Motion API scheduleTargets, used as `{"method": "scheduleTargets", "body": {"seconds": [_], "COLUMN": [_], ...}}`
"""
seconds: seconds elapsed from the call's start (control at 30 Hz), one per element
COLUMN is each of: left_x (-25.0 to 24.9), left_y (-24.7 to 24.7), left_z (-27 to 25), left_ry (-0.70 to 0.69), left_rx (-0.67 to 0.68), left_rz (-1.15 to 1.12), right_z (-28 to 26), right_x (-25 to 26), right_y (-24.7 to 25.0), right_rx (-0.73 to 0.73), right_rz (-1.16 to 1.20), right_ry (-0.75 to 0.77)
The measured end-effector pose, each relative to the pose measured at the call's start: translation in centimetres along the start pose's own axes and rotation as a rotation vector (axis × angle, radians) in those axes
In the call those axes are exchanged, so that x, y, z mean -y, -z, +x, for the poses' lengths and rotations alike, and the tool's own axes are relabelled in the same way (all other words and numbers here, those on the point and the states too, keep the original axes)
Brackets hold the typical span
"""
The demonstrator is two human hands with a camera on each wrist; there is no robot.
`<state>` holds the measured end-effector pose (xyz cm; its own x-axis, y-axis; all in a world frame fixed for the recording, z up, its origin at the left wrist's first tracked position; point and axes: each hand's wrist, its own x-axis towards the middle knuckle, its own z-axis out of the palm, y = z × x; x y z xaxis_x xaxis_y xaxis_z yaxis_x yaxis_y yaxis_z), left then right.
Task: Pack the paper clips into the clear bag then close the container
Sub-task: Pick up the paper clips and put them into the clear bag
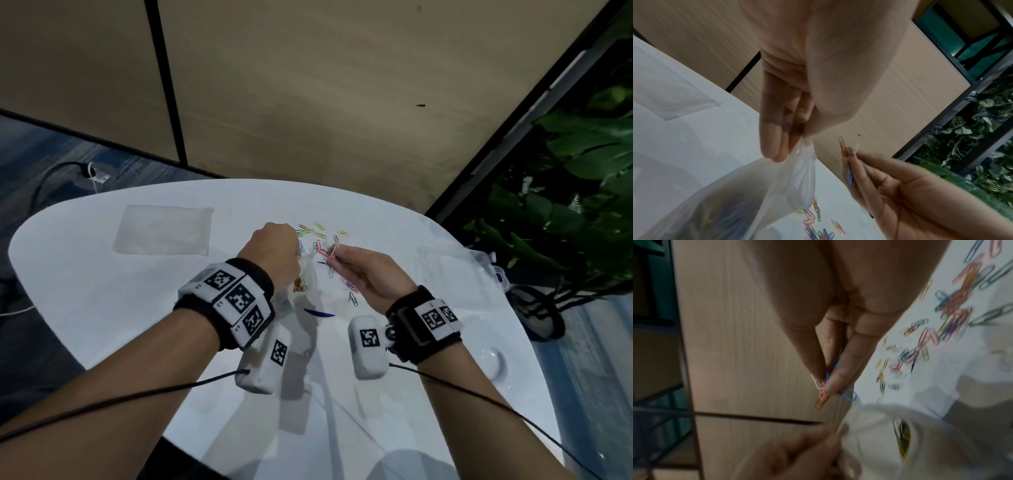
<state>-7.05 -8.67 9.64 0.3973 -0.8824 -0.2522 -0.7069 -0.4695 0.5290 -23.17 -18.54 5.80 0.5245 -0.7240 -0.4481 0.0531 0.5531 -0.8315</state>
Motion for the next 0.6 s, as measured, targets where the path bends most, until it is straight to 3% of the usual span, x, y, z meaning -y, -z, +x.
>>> {"method": "scheduleTargets", "body": {"seconds": [0.13,0.33,0.47,0.53,0.6], "left_x": [0.2,1.2,2.0,2.3,2.6], "left_y": [0.1,0.6,1.3,1.6,1.7], "left_z": [-0.5,-1.0,-1.3,-1.4,-1.5], "left_ry": [-0.019,-0.009,-0.001,-0.008,-0.015], "left_rx": [-0.032,-0.027,-0.019,-0.035,-0.056], "left_rz": [0.033,-0.016,-0.059,-0.059,-0.044], "right_z": [-1.5,-1.3,-2.0,-1.9,-1.8], "right_x": [-2.3,-4.3,-4.0,-3.6,-3.0], "right_y": [-4.0,-7.7,-9.1,-8.7,-7.4], "right_rx": [-0.029,-0.157,0.007,0.128,0.111], "right_rz": [-0.325,-0.826,-1.308,-1.341,-1.077], "right_ry": [0.032,0.292,0.413,0.397,0.399]}}
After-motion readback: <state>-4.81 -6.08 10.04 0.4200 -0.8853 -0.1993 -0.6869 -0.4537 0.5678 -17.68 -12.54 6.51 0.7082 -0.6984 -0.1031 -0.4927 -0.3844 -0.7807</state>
